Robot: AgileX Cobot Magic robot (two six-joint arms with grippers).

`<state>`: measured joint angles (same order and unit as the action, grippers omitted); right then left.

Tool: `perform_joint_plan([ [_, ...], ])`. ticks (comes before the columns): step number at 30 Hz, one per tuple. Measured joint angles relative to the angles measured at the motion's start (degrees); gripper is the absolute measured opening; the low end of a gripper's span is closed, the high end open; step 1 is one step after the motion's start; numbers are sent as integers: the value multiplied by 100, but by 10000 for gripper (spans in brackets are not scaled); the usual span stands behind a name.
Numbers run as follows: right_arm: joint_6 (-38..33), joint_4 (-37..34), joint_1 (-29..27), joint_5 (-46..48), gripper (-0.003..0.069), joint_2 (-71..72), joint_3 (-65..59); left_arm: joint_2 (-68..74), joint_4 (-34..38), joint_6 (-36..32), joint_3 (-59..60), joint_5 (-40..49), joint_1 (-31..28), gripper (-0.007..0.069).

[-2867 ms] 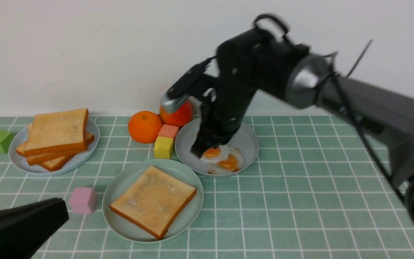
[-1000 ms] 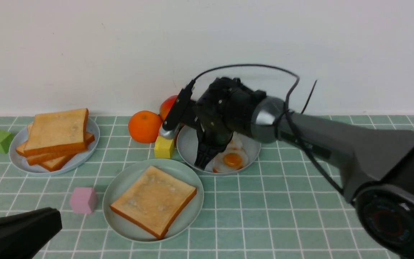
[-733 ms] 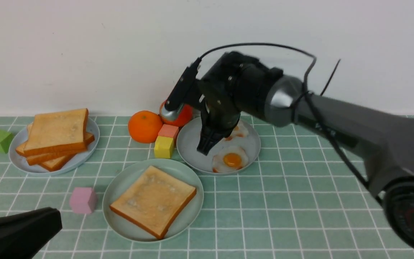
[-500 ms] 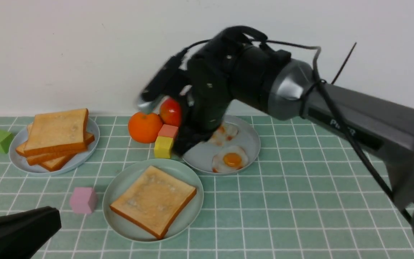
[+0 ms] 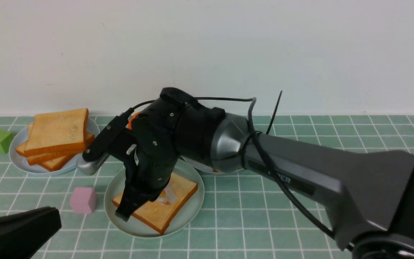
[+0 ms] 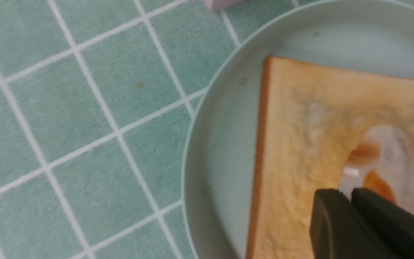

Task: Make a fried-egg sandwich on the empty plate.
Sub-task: Use the right arm to place the fried egg on the slice of bread in the middle

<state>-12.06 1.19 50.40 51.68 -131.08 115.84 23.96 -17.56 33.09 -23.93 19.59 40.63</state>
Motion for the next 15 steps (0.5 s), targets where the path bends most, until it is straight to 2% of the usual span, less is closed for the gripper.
perform_joint_plan([
  [15, 154, 461, 176, -36, 54, 139, 0, 0, -19, 0, 0, 0, 0, 39],
])
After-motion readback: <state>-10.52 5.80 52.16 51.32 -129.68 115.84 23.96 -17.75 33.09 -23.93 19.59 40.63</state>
